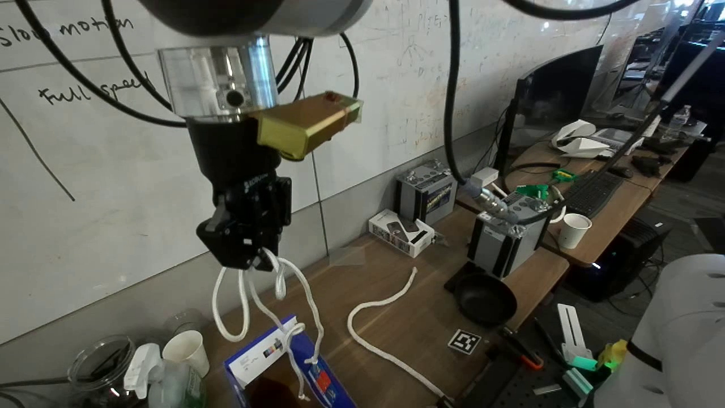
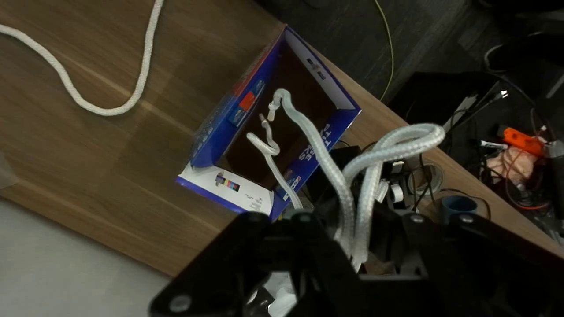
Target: Put the ropes into the box.
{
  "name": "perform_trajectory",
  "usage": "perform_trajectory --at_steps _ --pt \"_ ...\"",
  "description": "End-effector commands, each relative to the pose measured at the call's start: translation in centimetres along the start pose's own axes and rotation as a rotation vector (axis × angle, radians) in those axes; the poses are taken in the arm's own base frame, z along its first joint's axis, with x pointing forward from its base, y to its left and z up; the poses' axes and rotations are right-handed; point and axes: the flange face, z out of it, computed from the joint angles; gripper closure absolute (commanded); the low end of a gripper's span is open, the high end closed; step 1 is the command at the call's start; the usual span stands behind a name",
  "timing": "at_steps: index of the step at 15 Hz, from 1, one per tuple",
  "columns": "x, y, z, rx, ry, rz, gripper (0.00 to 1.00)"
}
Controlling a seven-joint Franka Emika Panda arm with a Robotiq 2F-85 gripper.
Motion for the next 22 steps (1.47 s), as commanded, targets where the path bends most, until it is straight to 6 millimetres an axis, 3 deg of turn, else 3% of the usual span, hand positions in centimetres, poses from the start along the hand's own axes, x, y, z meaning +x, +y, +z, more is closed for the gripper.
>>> perform_trajectory --at_steps 1,6,13,14,15,22 --pt "1.1 0.4 3.2 0.060 -0.005 0.013 0.96" --pt "2.3 1.6 7.0 0.107 -0.027 0.034 0.95" --pt "2.6 2.6 8.8 0.125 -0.042 0.057 0.95" --pt "2.6 2.6 8.7 0.127 -0.044 0.057 0.64" --pt "2.5 2.6 8.9 0.126 -0.047 0.058 0.63" --pt "2.3 2.7 8.8 0.119 -0.043 0.067 0.11"
